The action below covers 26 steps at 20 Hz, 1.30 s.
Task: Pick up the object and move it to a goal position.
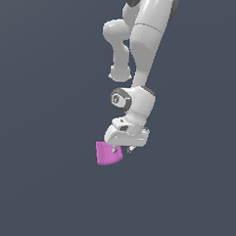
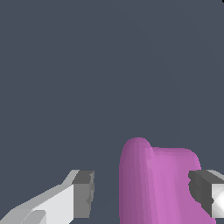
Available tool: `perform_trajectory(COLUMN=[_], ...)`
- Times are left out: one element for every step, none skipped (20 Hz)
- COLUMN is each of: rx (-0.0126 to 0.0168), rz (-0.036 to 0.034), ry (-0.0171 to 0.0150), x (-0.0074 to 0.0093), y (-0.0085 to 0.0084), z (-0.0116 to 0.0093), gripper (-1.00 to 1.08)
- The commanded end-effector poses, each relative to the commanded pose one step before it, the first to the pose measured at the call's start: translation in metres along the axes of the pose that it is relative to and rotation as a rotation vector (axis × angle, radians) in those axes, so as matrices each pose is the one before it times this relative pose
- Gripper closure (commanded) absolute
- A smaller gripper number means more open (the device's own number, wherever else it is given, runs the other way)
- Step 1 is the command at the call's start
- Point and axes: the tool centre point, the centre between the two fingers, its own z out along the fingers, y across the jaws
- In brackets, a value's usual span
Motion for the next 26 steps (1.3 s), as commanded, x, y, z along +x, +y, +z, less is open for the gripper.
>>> perform_trajectory(rx=[-0.00029,0.0,0.0,0.0,0.00029,0.0,0.00042,0.0,0.00045,0.0,0.0,0.00011,0.0,-0.00045,-0.00054,-0.00057,0.0,0.0,0.0,0.0,0.0,0.0,0.0,0.0,0.0,0.0], rz=[0.00037,0.0,0.0,0.0,-0.00029,0.0,-0.0002,0.0,-0.00016,0.0,0.0,-0.00035,0.0,-0.00041,-0.00038,-0.00035,0.0,0.0,0.0,0.0,0.0,0.0,0.0,0.0,0.0,0.0], ry=[0.00011,0.0,0.0,0.0,0.00056,0.0,0.00051,0.0,0.0005,0.0,0.0,0.00059,0.0,0.00033,0.00021,0.00015,0.0,0.0,0.0,0.0,0.0,0.0,0.0,0.0,0.0,0.0], x=[0.00001,-0.00004,-0.00007,-0.0001,0.00006,-0.00018,-0.00005,-0.00027,-0.00007,-0.00019,-0.00012,0.0002,0.00006,0.00032,0.00036,0.00027,0.0,0.0,0.0,0.0,0.0,0.0,0.0,0.0,0.0,0.0], y=[0.00034,0.00002,0.00002,0.00003,-0.00022,0.00004,-0.0002,0.00003,-0.00019,0.00004,0.00006,-0.00015,0.00012,0.00004,0.00012,0.00008,0.0,0.0,0.0,0.0,0.0,0.0,0.0,0.0,0.0,0.0], z=[0.00026,0.00081,0.00134,0.00188,0.00212,0.00294,0.00323,0.00395,0.00345,0.00314,0.00261,0.00175,0.00156,0.00078,0.00031,-0.0001,0.0,0.0,0.0,0.0,0.0,0.0,0.0,0.0,0.0,0.0], gripper=[-0.6,-0.6,-0.6,-0.6,-0.6,-0.6,-0.6,-0.6,-0.6,-0.6,-0.6,-0.6,-0.6,-0.6,-0.6,-0.6,1.08,1.08,1.08,1.08,1.08,1.08,1.08,1.08,1.08,1.08])
